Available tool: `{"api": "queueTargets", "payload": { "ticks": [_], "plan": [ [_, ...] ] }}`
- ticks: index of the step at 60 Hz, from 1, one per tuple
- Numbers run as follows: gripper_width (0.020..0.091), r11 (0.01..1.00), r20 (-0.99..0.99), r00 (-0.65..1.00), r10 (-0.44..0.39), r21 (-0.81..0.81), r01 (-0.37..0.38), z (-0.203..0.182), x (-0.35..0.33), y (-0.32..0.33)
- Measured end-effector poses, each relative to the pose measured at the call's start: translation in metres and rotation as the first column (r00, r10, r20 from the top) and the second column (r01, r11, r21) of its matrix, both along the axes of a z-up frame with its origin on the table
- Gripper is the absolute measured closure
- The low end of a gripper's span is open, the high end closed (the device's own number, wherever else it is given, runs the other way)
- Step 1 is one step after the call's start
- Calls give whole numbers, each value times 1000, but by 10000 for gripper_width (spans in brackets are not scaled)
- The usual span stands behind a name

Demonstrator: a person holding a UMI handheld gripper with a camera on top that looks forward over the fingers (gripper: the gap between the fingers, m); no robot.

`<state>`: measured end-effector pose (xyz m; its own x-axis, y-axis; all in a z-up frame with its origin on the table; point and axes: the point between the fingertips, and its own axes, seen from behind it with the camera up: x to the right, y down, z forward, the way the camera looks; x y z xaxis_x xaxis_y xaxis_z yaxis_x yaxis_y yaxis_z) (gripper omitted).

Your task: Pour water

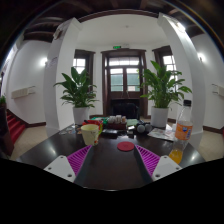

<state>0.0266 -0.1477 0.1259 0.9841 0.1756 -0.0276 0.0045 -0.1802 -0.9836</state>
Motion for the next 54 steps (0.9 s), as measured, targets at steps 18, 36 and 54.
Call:
{"api": "queueTargets", "payload": {
  "ticks": [18, 36, 54],
  "plan": [
    [269, 1000, 50, 999, -6, 8, 5, -14, 51, -1],
    [269, 982, 104, 977, -184, -19, 187, -36, 176, -2],
    [280, 975, 76, 972, -223, 15, 222, -18, 230, 62]
  ]
}}
